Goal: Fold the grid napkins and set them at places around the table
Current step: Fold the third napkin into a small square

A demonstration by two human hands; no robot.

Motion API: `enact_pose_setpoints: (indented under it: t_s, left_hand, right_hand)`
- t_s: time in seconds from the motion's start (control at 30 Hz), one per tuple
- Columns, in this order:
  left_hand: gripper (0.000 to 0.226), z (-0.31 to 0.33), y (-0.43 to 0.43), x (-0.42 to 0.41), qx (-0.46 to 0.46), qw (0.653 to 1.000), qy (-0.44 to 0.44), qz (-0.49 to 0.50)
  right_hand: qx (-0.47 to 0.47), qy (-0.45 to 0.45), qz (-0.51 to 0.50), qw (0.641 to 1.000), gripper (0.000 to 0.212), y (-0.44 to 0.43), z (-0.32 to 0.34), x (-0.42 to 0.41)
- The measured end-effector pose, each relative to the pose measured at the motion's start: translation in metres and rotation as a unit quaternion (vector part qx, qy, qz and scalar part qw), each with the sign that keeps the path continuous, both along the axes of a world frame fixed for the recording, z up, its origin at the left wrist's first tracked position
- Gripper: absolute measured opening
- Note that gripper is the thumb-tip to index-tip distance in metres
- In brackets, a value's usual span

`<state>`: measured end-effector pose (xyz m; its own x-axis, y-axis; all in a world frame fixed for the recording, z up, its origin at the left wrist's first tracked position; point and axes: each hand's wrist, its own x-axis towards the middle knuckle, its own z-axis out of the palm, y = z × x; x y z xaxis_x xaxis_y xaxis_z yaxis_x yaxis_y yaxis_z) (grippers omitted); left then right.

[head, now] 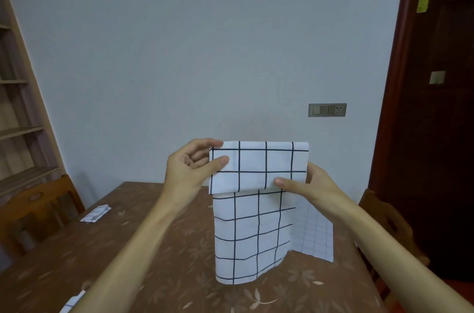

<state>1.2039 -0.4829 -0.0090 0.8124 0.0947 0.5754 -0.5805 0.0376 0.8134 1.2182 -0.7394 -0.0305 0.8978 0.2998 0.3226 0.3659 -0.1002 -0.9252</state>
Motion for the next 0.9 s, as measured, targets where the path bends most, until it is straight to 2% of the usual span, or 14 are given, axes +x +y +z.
enact_pose_setpoints:
  t_s: [0.1,0.2,0.27,0.37,0.5,0.63,0.73,0.83,0.9]
  left_hand:
    - [0.049,0.002,-0.002,0.000,-0.017,1.000,0.015,-0.019]
    - [0.051,-0.002,0.000,0.001,-0.001,0.997,0.059,-0.046]
    - [0.048,-0.010,0.002,0.001,0.048,0.992,0.087,-0.073]
    - [0.031,-0.019,0.003,0.002,0.087,0.988,0.099,-0.078]
    - [0.021,-0.020,0.004,0.006,0.054,0.993,0.088,-0.051]
    - [0.021,-0.020,0.007,0.006,0.037,0.996,0.076,-0.027]
    - [0.021,-0.021,0.011,0.005,0.035,0.997,0.073,-0.018]
    - [0.020,-0.021,0.016,0.005,0.032,0.997,0.069,-0.005]
    - [0.019,-0.021,0.017,0.005,0.033,0.997,0.070,-0.002]
  right_hand:
    - [0.032,0.005,-0.018,0.999,0.028,0.004,-0.007,0.003]
    - [0.070,0.002,-0.050,0.996,0.020,0.006,-0.007,0.005]
    - [0.090,0.000,-0.057,0.994,0.023,0.006,-0.004,0.006]
    - [0.102,0.002,-0.068,0.993,0.026,0.005,0.000,0.006]
    - [0.095,0.013,-0.036,0.995,0.032,0.002,0.002,0.007]
    - [0.014,-0.019,-0.019,1.000,0.027,0.004,0.000,0.005]
    - [0.030,-0.036,-0.027,0.999,0.023,0.005,-0.001,0.005]
    - [0.043,-0.024,0.015,0.999,0.034,0.003,0.002,0.003]
    - [0.049,-0.019,0.015,0.998,0.032,0.005,0.002,0.003]
